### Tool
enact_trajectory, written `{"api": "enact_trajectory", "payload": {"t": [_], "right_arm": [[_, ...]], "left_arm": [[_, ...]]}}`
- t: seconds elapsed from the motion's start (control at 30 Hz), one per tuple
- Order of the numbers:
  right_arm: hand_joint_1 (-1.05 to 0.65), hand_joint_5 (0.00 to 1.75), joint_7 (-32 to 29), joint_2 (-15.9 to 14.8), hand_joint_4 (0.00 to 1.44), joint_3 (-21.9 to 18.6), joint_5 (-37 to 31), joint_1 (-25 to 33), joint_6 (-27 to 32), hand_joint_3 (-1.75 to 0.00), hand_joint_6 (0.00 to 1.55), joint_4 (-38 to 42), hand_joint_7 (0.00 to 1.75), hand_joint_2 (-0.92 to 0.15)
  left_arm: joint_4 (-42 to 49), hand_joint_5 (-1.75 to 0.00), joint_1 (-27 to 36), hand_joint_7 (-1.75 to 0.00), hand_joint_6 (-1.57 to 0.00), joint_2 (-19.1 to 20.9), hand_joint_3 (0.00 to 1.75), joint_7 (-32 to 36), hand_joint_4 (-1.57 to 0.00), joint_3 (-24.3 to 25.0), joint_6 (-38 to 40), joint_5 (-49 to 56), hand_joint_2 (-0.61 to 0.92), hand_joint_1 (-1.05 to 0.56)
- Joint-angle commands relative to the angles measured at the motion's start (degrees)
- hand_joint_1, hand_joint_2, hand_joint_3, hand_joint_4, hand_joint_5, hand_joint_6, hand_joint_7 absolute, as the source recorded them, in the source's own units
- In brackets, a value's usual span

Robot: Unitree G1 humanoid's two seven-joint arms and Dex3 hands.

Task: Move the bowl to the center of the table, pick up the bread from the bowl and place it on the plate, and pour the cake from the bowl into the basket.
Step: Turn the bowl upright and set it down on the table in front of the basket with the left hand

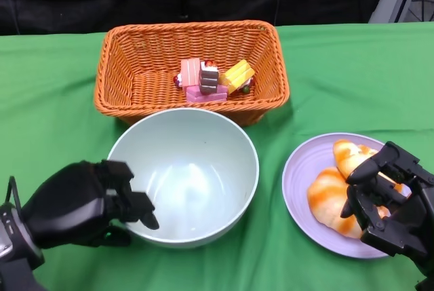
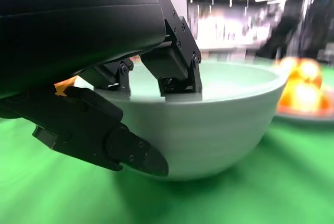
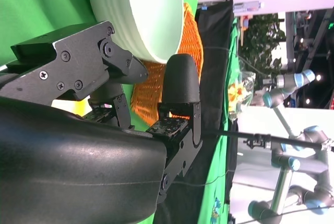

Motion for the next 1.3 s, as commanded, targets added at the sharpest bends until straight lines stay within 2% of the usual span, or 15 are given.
{"api": "enact_trajectory", "payload": {"t": [0.03,0.23,0.27,0.33,0.43,0.47,0.5,0.53,0.57,0.6,0.67,0.77,0.83,1.27,1.3], "right_arm": [[0.02,1.71,-0.1,-0.8,0.62,-0.3,0.0,0.0,-0.4,-0.89,0.57,0.0,1.44,-0.73],[0.02,1.72,-0.1,-0.8,0.61,-0.3,0.0,0.0,-0.3,-0.88,0.57,0.0,1.45,-0.73],[0.02,1.72,-0.5,-0.8,0.61,-0.3,-0.2,0.1,0.1,-0.88,0.57,-0.3,1.45,-0.73],[0.03,1.73,-0.9,-0.8,0.61,-0.2,-0.5,0.2,0.7,-0.88,0.57,-0.8,1.46,-0.74],[0.03,1.73,-1.1,-0.8,0.61,-0.2,-0.6,0.2,0.9,-0.88,0.56,-0.9,1.46,-0.74],[0.03,1.73,-1.0,-0.9,0.6,-0.1,-0.9,0.2,0.3,-0.88,0.56,-0.7,1.46,-0.74],[0.04,1.74,-1.0,-0.9,0.61,-0.1,-1.2,0.1,-0.1,-0.89,0.56,-0.5,1.46,-0.74],[0.05,1.74,-0.8,-0.9,0.61,0.0,-1.1,0.1,-0.2,-0.89,0.56,-0.6,1.46,-0.74],[0.04,1.74,-0.7,-0.8,0.61,0.0,-0.9,0.2,-0.2,-0.9,0.56,-0.7,1.47,-0.73],[0.04,1.74,-0.7,-0.7,0.61,0.0,-0.7,0.3,-0.1,-0.9,0.56,-0.7,1.47,-0.73],[0.04,1.74,0.3,-0.6,0.6,0.0,0.2,0.4,-0.5,-0.91,0.55,-0.7,1.47,-0.74],[0.04,1.66,1.4,-1.4,0.6,0.3,0.0,1.1,-0.8,-0.91,0.56,-1.9,1.42,-0.74],[0.04,1.61,1.6,-1.6,0.62,0.5,-0.1,1.3,-0.7,-0.94,0.58,-2.4,1.35,-0.7],[0.04,1.59,2.1,-1.6,0.62,0.4,-0.1,1.5,-0.5,-0.98,0.6,-2.7,1.32,-0.68],[0.04,1.59,4.1,-2.2,0.62,1.3,1.6,2.6,0.3,-0.98,0.6,-4.9,1.32,-0.68]], "left_arm": [[-0.2,-0.04,-0.7,-0.01,-0.61,2.3,0.02,-1.6,-0.63,-2.1,1.6,-2.2,0.92,-0.61],[-0.7,-0.01,-0.9,0.0,-0.58,3.0,0.03,-2.0,-0.6,-4.7,2.5,-5.0,0.92,-0.65],[3.3,-0.01,-2.5,0.0,-0.58,2.7,0.03,-9.8,-0.6,-3.5,-4.6,-10.3,0.92,-0.65],[8.2,-0.01,-4.2,-0.01,-0.35,2.4,0.46,-21.4,-0.33,-1.8,-13.7,-18.7,0.92,-0.96],[9.2,-0.01,-4.0,-0.01,-0.29,2.3,0.58,-31.0,-0.27,0.1,-16.3,-25.8,0.92,-1.04],[5.5,-0.01,0.0,-0.01,-0.29,0.0,0.59,-56.3,-0.26,4.4,-9.5,-49.2,0.92,-1.04],[2.4,-0.03,3.0,-0.01,-0.3,-1.8,0.64,-75.6,-0.32,7.8,-3.9,-67.1,0.92,-1.05],[-1.8,-0.05,5.5,-0.01,-0.31,-2.8,0.69,-90.9,-0.36,10.4,2.2,-81.7,0.92,-1.05],[-5.6,-0.05,7.2,-0.01,-0.3,-3.5,0.73,-101.3,-0.39,12.8,8.2,-91.5,0.92,-1.05],[-7.8,-0.06,7.8,-0.01,-0.29,-3.6,0.72,-105.1,-0.41,14.0,11.4,-94.9,0.92,-1.05],[-11.5,-0.06,9.1,-0.01,-0.3,-4.3,0.65,-110.3,-0.45,16.7,17.1,-100.6,0.92,-1.04],[-17.7,-0.05,12.6,-0.02,-0.36,-5.8,0.38,-113.0,-0.49,20.4,25.3,-108.1,0.92,-0.95],[-19.7,-0.05,13.7,-0.02,-0.38,-6.2,0.3,-114.5,-0.51,22.0,28.1,-110.3,0.92,-0.91],[-25.9,-0.04,16.0,-0.01,-0.4,-8.4,0.26,-124.9,-0.52,32.2,40.0,-110.9,0.92,-0.91],[-28.5,-0.04,20.3,-0.01,-0.4,-11.8,0.26,-120.9,-0.52,35.1,38.5,-112.5,0.92,-0.91]]}}
